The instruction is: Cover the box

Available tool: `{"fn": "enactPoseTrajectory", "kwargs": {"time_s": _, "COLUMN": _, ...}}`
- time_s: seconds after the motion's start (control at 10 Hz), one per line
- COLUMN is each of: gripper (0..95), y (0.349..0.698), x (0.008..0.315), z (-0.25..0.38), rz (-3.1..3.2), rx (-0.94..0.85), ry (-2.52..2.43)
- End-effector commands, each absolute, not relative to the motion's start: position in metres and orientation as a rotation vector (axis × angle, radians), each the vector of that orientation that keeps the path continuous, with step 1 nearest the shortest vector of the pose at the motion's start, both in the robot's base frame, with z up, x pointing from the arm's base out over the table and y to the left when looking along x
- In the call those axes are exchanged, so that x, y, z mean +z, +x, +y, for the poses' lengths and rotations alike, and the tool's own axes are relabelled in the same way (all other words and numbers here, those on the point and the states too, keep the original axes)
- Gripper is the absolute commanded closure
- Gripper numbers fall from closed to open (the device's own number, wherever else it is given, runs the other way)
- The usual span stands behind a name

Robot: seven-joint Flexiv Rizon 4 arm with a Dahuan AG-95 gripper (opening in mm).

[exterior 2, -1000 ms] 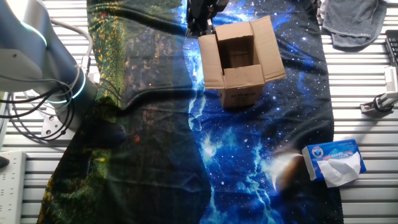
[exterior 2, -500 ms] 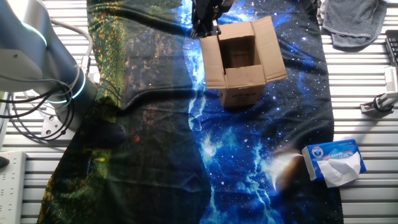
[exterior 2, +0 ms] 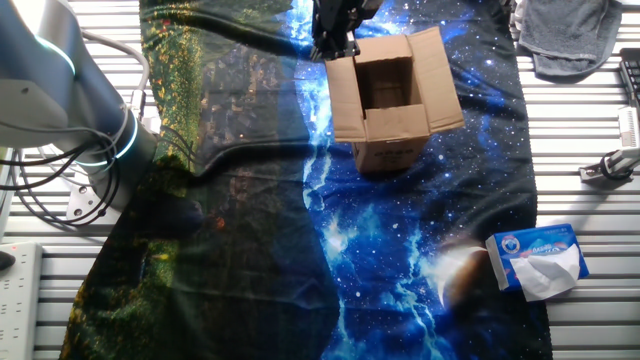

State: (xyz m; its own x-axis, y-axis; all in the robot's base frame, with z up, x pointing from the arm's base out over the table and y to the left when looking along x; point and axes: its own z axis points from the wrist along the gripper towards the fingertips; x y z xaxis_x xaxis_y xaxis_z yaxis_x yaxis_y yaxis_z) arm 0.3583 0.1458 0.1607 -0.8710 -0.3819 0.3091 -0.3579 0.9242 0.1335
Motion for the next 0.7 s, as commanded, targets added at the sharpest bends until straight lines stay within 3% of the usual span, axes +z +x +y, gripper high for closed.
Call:
{"fn": "enactPoseTrajectory", "kwargs": {"time_s": 0.1, "gripper": 76.0, "y": 0.3576, "x": 0.1621, "z": 0.146, "rz": -2.785, "rx": -0.105, "ry": 0.544}}
{"fn": "enactPoseTrajectory", "kwargs": {"time_s": 0.7, "gripper": 76.0, "y": 0.3557, "x": 0.1664, "z": 0.1477, "rz": -2.871, "rx": -0.101, "ry": 0.524}}
